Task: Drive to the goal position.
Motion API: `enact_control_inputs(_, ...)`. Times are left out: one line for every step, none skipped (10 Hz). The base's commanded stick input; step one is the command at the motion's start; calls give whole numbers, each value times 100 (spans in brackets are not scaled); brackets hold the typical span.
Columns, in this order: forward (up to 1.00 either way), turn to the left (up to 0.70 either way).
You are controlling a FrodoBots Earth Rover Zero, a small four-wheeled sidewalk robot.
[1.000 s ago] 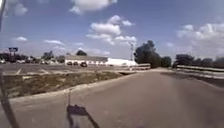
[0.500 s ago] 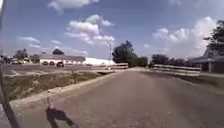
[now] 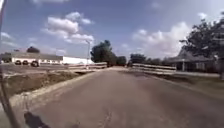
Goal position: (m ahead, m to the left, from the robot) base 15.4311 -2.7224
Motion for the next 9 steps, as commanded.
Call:
enact_control_inputs(70,0)
enact_control_inputs(70,0)
enact_control_inputs(70,0)
enact_control_inputs(70,0)
enact_control_inputs(70,0)
enact_control_inputs(70,0)
enact_control_inputs(70,0)
enact_control_inputs(70,0)
enact_control_inputs(70,0)
